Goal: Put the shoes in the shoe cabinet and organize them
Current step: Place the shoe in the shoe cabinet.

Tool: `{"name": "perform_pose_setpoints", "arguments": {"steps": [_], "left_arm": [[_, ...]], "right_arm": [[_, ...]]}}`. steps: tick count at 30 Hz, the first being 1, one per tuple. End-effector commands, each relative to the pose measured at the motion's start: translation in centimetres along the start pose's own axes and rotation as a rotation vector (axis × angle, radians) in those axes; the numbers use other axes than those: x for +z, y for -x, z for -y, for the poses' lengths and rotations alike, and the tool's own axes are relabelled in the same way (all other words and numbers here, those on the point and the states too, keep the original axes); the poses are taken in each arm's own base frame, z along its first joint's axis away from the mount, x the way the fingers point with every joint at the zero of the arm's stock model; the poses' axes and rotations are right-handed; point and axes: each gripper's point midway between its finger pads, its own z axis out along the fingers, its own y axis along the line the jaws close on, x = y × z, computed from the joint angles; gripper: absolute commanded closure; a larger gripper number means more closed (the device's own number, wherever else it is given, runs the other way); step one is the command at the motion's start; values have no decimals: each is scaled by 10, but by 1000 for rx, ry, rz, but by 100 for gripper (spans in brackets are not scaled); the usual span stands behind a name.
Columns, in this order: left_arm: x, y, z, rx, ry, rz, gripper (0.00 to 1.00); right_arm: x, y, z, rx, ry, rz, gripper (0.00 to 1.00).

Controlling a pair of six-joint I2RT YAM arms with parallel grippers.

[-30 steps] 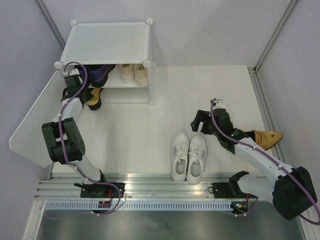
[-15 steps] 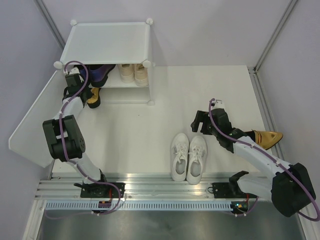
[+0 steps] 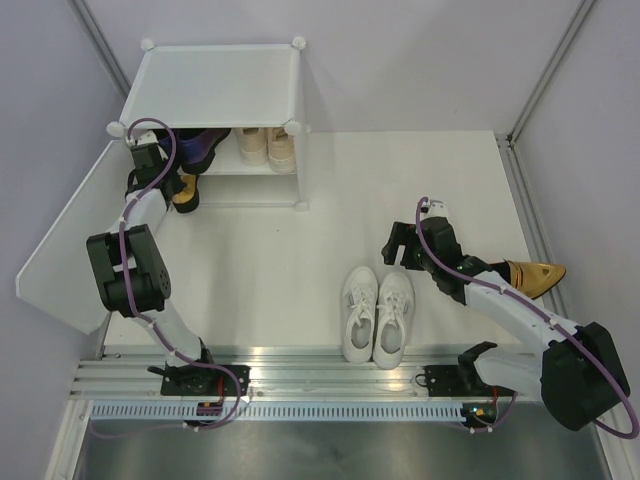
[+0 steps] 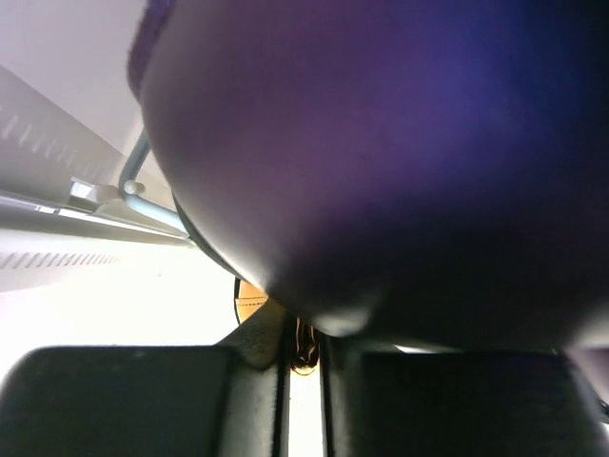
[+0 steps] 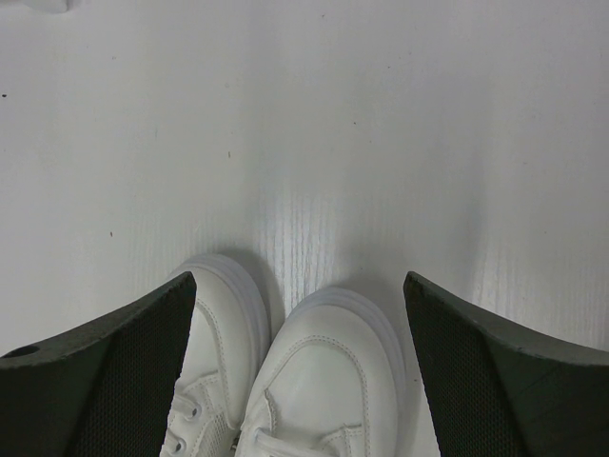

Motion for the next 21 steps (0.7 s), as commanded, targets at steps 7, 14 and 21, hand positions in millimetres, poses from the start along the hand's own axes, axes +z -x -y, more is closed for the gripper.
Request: {"name": "perform_pose_setpoints", "arguments": {"steps": [7,14,21], "left_arm": [[14,15,-11,-45,57,76,60],[9,-10,-5,-47,-2,44,51],[-9,-5,1,-41,-36,63,40]], "right_arm": [[0,17,-3,-9,2,51,7],[-1,18,-5,-6,11,54,7],[-6,19,-7,-4,30,65,7]]}}
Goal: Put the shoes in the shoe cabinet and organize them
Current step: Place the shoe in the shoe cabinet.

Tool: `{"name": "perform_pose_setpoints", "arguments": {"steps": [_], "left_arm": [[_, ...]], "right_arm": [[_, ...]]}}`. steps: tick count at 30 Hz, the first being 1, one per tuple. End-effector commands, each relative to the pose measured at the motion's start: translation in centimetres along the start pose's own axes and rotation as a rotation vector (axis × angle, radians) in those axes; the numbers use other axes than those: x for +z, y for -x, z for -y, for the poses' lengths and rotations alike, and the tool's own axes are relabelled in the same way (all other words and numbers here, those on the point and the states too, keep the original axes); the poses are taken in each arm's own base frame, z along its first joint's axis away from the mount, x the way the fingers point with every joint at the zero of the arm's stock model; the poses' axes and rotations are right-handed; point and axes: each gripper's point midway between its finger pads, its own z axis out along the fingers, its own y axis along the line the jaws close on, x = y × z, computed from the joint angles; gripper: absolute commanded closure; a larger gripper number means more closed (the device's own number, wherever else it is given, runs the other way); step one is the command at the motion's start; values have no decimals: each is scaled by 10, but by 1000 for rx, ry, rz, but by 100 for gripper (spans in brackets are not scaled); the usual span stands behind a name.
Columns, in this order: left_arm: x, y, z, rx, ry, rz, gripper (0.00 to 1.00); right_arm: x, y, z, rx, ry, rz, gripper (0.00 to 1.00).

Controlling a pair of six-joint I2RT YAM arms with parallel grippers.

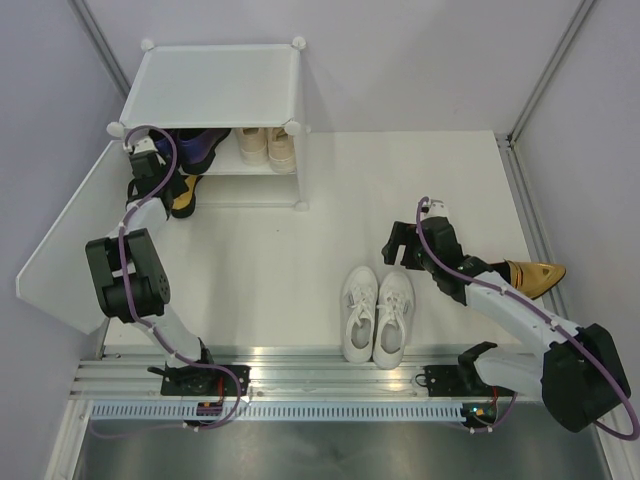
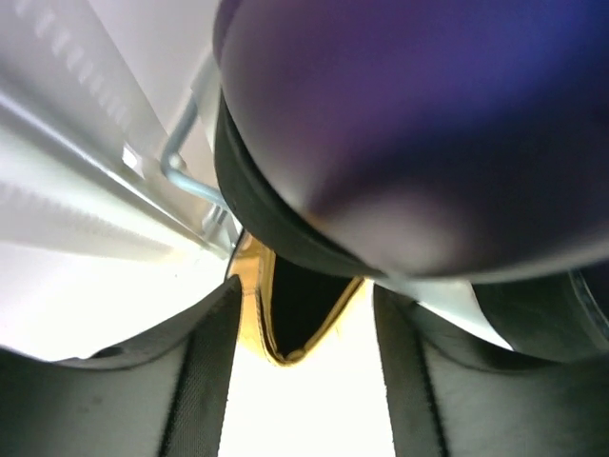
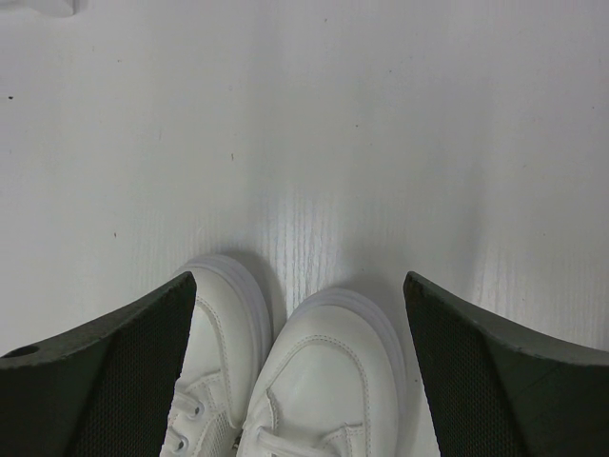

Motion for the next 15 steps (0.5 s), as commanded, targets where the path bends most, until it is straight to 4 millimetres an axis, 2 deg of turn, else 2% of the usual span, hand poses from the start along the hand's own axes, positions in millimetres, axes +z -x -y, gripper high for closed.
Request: {"name": "perform_pose_setpoints", "arguments": {"steps": [1,8,12,14,15], "left_arm": [[-12,5,11,-36,-56,20,38],[-27,9,9,-3,-57,38,29],[-33,2,8,-4,-59,24,29],[-38,2,8,-13,-58,25,31],[-39,-5,6,-13,-57,13,34]], "right_arm": [[-5,18,-7,0,29,62,7],[-9,18,-9,2,42,66,7],[-10,19,-10,4,50,67,7],[-10,19,-12,6,56,67,7],[-10,20,-12,5,58,70,7]]}}
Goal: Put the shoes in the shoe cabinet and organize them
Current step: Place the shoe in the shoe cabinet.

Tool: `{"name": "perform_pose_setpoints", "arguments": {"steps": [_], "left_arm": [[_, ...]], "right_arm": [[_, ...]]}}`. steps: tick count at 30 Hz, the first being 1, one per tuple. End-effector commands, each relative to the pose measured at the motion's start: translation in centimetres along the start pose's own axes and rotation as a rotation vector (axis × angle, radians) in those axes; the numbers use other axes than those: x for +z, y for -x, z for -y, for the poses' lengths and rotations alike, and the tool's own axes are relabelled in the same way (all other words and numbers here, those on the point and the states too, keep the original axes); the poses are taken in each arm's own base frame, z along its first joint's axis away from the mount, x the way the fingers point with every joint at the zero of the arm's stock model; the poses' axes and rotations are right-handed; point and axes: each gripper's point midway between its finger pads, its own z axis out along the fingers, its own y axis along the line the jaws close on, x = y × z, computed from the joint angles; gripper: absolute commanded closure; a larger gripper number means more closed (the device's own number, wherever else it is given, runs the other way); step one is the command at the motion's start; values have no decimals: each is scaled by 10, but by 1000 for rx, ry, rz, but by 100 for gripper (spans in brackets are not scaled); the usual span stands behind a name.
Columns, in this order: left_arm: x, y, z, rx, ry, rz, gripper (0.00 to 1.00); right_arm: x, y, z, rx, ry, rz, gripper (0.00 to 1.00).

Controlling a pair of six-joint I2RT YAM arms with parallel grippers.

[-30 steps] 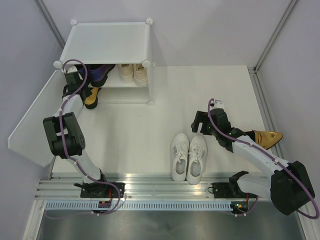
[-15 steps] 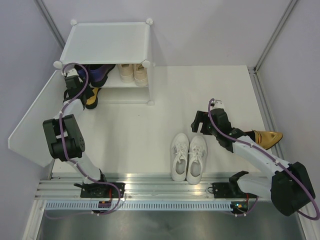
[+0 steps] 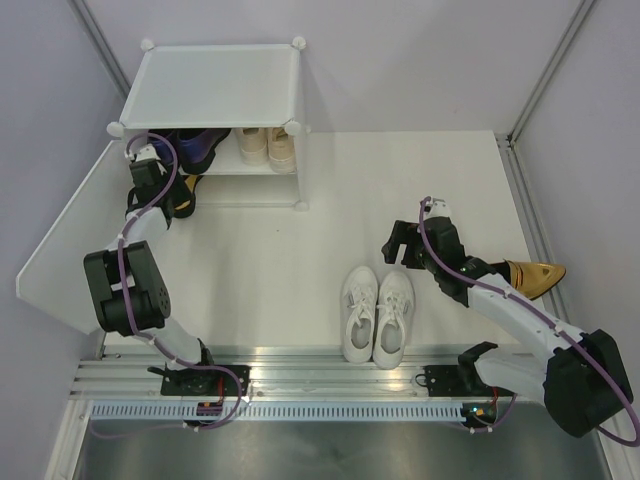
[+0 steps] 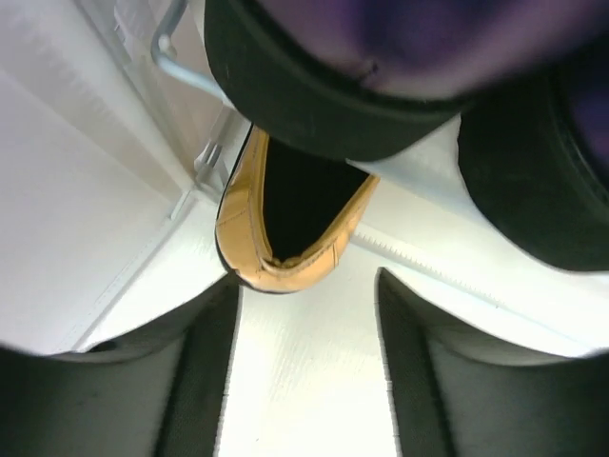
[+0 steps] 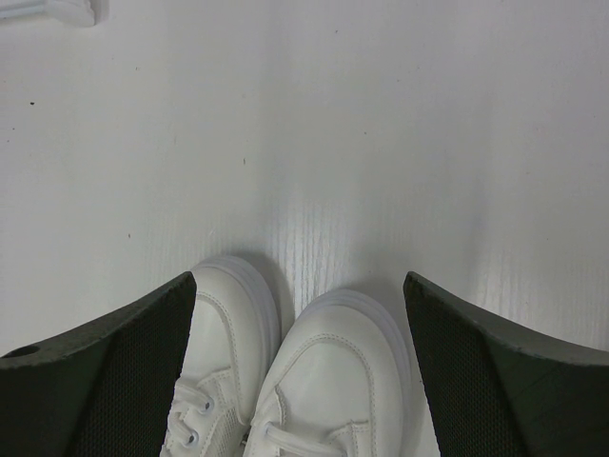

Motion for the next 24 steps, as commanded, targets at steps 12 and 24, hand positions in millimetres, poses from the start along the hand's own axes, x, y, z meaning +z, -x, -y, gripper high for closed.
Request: {"name": "perform_pose_setpoints", "arguments": {"steps": [12,24], "left_arm": [[-14,-18,-2,17,-11,-20,82],[18,-19,1,20,-14,-50,83]], "right_arm": [[-8,16,-9,6,46,59,7],[-4,14,-6,-1,26,52,7]]}}
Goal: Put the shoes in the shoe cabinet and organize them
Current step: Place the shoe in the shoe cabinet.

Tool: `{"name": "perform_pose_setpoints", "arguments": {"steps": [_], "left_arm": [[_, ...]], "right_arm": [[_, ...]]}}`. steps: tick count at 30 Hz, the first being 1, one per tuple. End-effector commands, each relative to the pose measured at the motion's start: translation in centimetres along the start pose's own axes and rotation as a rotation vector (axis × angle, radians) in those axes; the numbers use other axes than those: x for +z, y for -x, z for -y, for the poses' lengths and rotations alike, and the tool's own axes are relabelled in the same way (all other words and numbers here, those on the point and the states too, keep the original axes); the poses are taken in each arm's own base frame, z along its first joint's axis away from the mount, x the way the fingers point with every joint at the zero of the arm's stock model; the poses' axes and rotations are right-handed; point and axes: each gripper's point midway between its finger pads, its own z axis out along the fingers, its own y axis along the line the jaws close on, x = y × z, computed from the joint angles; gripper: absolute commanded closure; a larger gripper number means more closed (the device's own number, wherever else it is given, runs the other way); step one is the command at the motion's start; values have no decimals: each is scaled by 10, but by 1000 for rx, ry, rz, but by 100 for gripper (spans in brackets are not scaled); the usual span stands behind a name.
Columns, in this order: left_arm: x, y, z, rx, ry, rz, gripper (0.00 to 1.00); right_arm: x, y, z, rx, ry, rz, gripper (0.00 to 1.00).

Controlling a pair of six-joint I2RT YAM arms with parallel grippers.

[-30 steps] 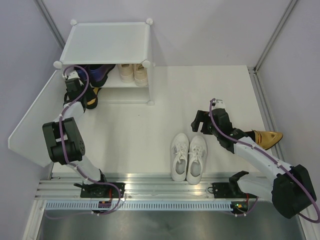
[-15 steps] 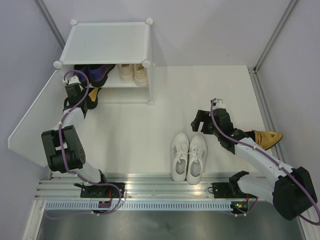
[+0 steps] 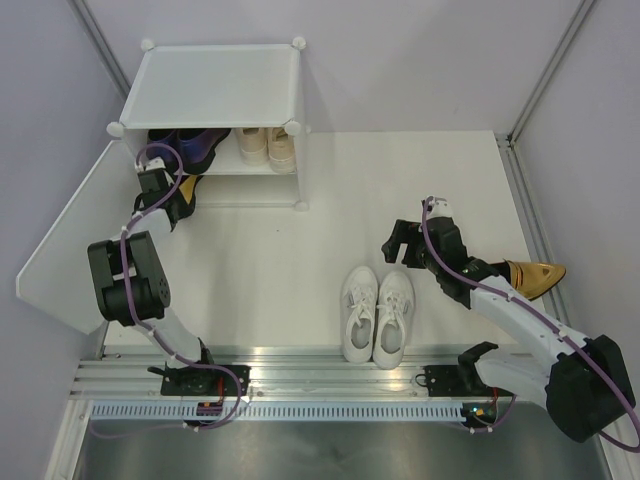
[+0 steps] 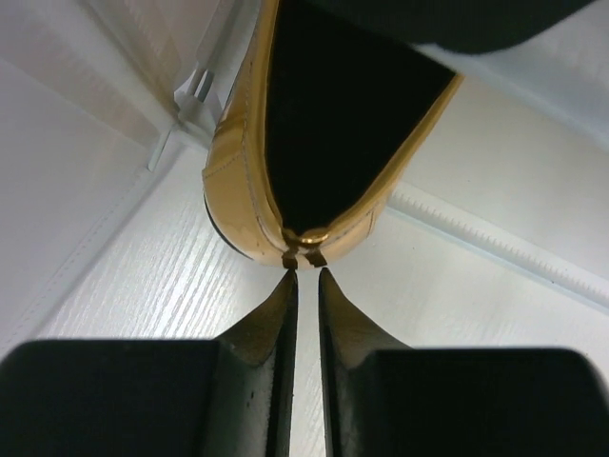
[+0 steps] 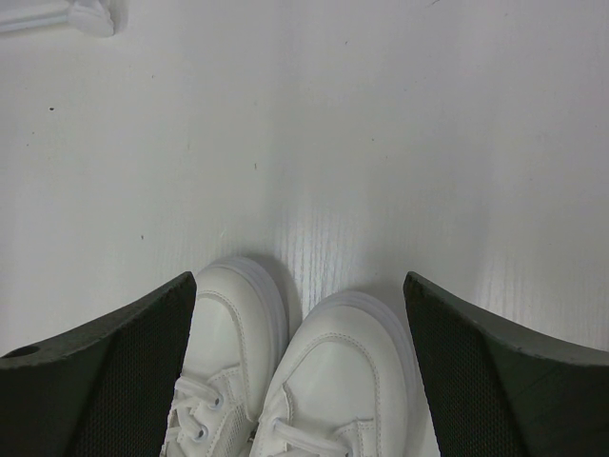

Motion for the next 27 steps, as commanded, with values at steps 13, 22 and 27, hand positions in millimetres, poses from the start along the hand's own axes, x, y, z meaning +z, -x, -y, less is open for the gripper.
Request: {"name": "perform_pose_setpoints", "arguments": {"steps": [13,22,27], "left_arm": [[17,48,11,38,-32,104,84],[7,53,24,21,-106,166,86],[-5,40,22,-6,-109,177,86]], "right_arm": [[8,7,1,-10,-14,17,7],[9,7,2,-11,-21,17,7],[7,7,0,-7,-11,20,7]]}}
